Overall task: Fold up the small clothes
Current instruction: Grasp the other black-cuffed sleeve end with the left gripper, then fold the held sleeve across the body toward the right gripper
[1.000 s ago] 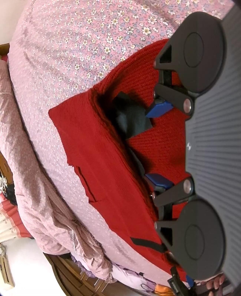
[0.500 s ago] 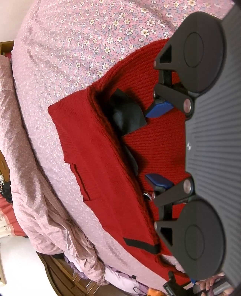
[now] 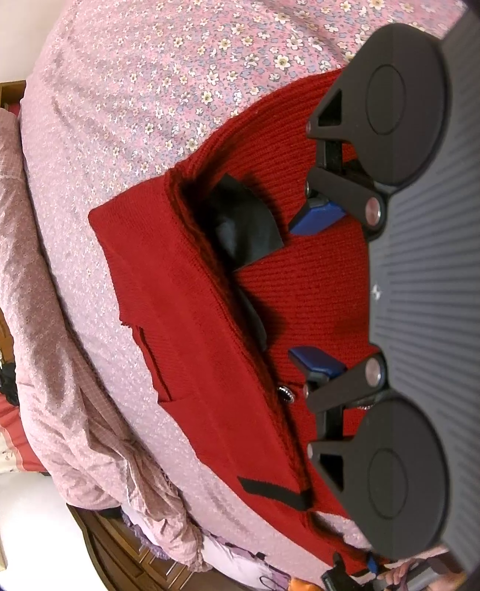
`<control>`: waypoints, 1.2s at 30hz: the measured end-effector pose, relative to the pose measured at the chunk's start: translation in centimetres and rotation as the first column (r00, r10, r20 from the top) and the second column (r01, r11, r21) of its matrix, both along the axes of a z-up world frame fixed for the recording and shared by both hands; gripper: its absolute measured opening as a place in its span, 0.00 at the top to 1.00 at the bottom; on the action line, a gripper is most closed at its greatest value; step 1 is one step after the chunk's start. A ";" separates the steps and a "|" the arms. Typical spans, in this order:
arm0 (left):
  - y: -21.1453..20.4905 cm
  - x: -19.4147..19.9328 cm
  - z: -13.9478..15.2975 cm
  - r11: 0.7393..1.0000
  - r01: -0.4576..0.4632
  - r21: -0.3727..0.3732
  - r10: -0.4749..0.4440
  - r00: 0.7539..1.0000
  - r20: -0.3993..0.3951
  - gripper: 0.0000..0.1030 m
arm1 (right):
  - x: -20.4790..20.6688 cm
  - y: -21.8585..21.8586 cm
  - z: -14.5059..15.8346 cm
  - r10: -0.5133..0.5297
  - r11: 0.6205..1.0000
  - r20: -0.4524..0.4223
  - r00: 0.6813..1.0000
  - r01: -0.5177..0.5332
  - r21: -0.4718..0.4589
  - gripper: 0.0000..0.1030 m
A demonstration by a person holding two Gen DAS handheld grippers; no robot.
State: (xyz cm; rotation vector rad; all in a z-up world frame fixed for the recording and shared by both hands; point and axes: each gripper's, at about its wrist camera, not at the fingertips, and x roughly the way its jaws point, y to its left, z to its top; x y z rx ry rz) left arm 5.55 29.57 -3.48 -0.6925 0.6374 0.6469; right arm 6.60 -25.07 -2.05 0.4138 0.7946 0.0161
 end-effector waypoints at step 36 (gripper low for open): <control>-18.7 4.8 16.0 0.793 0.558 0.244 -0.609 0.723 0.327 0.84 | -2.1 -0.8 0.5 0.025 0.998 0.076 0.997 -0.029 0.050 0.33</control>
